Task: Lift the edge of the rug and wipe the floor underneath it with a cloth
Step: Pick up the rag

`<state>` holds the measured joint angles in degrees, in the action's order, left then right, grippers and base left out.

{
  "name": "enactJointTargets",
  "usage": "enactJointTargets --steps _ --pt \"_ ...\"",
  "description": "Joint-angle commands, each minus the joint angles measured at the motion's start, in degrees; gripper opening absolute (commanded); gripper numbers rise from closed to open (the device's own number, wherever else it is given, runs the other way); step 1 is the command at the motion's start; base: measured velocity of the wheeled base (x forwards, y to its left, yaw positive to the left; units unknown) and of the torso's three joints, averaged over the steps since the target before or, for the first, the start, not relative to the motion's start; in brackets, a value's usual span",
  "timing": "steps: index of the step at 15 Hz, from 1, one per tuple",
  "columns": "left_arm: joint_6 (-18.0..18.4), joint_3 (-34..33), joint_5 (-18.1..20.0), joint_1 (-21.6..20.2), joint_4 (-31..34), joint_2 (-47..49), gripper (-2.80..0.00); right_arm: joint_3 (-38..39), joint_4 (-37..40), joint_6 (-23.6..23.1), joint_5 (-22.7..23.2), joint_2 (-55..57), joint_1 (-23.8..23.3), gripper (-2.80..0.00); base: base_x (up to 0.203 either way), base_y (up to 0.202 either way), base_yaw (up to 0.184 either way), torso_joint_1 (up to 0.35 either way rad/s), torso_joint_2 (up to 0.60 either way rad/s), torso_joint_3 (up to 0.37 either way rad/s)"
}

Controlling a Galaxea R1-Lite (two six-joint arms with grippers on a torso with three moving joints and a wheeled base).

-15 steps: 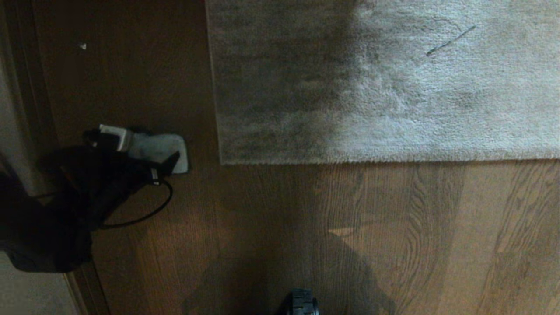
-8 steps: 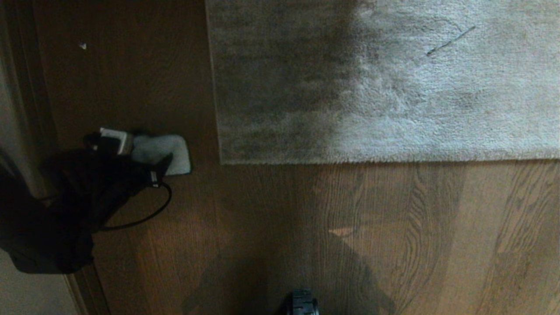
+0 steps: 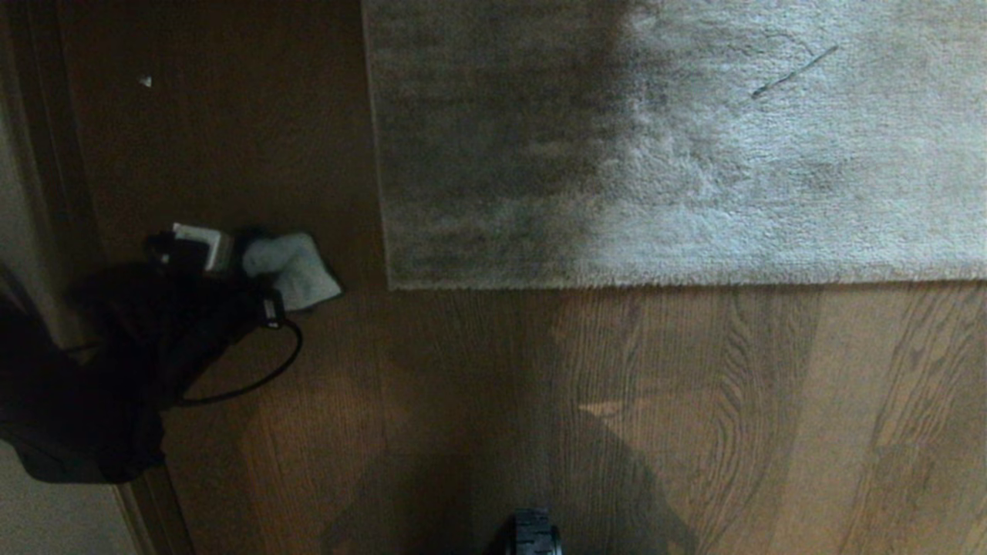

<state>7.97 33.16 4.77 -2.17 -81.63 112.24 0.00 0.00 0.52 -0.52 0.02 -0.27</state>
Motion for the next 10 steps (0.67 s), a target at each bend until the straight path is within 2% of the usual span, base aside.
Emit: enactJointTargets --steps 1,4,10 --pt "0.0 -0.4 -0.1 0.0 -2.1 -0.3 -2.80 0.0 0.0 0.0 0.0 0.0 0.0 -2.80 0.000 0.000 0.000 0.000 0.00 0.000" --pt "-0.2 -1.1 -0.1 0.0 -3.0 -1.5 -2.80 0.0 0.0 0.0 0.0 0.0 0.0 -2.80 0.000 0.000 0.000 0.000 0.00 0.000" --pt "-0.2 -6.5 0.0 0.3 -2.9 -8.4 -2.80 0.0 0.0 0.0 0.0 0.0 0.0 -2.80 0.000 0.000 0.000 0.000 0.00 0.000"
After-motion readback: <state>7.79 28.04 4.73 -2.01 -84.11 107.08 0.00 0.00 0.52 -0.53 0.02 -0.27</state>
